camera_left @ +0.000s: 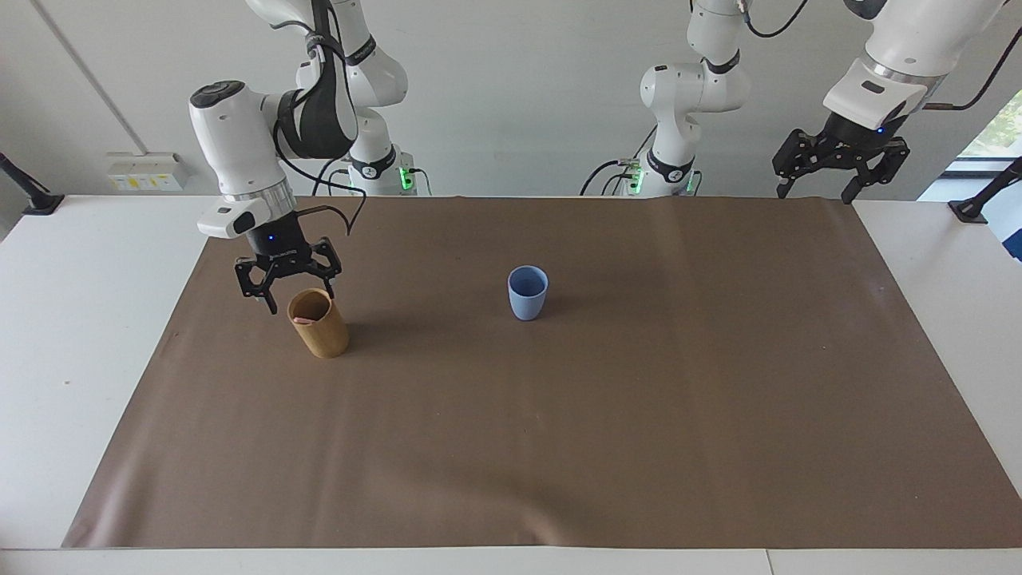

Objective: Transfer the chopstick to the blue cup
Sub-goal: 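Grasp the pink stick in the yellow cup with the right gripper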

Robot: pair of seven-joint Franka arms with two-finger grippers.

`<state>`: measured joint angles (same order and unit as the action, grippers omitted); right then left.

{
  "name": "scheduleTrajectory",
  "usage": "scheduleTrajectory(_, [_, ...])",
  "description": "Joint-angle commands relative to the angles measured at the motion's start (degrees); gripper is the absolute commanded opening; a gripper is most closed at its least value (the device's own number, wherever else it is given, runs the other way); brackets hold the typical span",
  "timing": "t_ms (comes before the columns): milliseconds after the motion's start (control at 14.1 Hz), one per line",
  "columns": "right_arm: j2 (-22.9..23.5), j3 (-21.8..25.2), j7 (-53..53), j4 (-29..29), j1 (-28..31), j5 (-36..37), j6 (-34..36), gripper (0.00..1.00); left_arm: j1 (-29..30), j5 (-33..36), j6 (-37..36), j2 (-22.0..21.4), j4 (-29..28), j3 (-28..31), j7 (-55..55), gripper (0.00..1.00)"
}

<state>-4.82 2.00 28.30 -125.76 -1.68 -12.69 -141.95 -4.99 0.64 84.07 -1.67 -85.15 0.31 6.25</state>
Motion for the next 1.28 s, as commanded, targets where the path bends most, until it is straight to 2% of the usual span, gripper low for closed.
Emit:
scheduleTrajectory(0, [-0.4, -0.4, 3.9, -1.0, 1.3, -2.3, -1.4, 0.72, 0.4, 1.1, -1.5, -1.3, -1.0, -0.4, 0.5, 1.0])
scheduleTrajectory(71, [-0.4, -0.4, 4.0, -1.0, 1.8, -2.3, -1.5, 0.63, 0.4, 1.1, -1.9, -1.3, -1.0, -0.4, 0.3, 1.0])
scheduleTrajectory(142, [-0.2, -0.4, 4.0, -1.0, 1.9, -2.3, -1.6, 0.57, 0.5, 1.0, -1.5, -1.2, -0.9, -0.4, 0.2, 1.0])
scheduleTrajectory(780, [2.3, -0.4, 5.2, -0.9, 1.2, -6.1, -6.3, 0.55, 0.5, 0.9, -1.6, -1.2, -0.9, -0.2, 0.1, 1.0])
scheduleTrajectory(992, [2.6, -0.4, 5.4, -0.8, 1.2, -7.3, -6.7, 0.31, 0.5, 0.9, -1.6, -1.2, -0.9, -0.2, 0.1, 1.0])
scheduleTrajectory(1205, [2.8, -0.5, 5.4, -0.6, 1.2, -7.8, -6.8, 0.14, 0.6, 0.9, -1.8, -1.2, -0.9, -0.2, 0.1, 1.0])
